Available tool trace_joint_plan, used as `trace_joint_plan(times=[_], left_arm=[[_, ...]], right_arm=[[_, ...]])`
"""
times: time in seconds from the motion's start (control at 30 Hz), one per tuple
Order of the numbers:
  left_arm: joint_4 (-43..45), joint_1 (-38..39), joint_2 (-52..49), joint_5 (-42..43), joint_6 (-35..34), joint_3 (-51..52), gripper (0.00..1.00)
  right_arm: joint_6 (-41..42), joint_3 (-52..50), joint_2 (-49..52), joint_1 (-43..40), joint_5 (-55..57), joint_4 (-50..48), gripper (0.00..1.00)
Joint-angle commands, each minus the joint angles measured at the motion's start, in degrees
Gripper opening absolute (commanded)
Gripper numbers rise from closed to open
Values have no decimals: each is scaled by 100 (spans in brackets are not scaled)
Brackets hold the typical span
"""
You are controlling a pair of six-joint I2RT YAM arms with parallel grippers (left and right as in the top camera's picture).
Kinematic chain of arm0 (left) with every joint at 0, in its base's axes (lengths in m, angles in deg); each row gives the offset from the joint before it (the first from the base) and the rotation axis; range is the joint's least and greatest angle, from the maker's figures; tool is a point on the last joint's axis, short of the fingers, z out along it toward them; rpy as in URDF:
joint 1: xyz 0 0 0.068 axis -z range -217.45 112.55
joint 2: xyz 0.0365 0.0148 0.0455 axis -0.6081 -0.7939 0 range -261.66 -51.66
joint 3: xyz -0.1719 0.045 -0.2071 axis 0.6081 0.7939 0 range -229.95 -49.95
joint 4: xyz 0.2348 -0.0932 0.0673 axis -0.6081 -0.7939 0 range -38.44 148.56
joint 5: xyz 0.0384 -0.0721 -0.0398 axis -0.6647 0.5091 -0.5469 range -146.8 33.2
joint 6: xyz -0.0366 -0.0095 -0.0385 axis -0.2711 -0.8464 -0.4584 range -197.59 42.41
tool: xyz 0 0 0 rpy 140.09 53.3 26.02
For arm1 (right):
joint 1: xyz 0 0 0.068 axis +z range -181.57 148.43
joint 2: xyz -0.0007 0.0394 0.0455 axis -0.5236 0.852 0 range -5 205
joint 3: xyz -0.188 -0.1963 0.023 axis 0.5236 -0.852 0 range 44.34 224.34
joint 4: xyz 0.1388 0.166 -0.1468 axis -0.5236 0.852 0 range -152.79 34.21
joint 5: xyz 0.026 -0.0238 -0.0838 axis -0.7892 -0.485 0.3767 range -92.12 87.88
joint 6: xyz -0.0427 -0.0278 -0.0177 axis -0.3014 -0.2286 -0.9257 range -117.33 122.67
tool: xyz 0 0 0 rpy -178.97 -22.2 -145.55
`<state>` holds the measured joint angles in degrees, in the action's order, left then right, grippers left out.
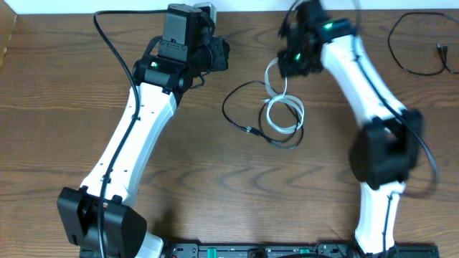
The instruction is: Untangle cables
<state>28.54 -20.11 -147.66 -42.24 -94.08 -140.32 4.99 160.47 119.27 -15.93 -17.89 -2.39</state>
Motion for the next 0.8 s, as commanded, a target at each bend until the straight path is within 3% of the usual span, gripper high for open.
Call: trace_joint_plan(times=[0.0, 0.17, 0.27, 0.6, 0.67, 0.73, 0.77], left_arm=[[4, -35, 127, -219, 42, -55, 31], [4, -35, 127, -219, 42, -55, 54], [2, -35, 127, -216, 42, -55, 62], [-555, -11, 81, 81, 42, -48, 72], [-723, 33, 13, 365, 39, -26, 72], [-837, 114, -68, 664, 37, 42, 72], [-876, 168, -114, 756, 35, 63, 72]], right_arm=[[289, 361, -1270, -17, -280, -72, 1], [739, 363, -2232, -57, -280, -234, 1], [946, 365, -2675, -107, -273, -350, 1], [1261, 361, -3051, -229, 780, 76, 4], [1355, 358, -3005, -380, 837, 184, 17], [1392, 358, -2938, -566, 887, 236, 50], [1456, 356, -2914, -625, 935, 256, 60]])
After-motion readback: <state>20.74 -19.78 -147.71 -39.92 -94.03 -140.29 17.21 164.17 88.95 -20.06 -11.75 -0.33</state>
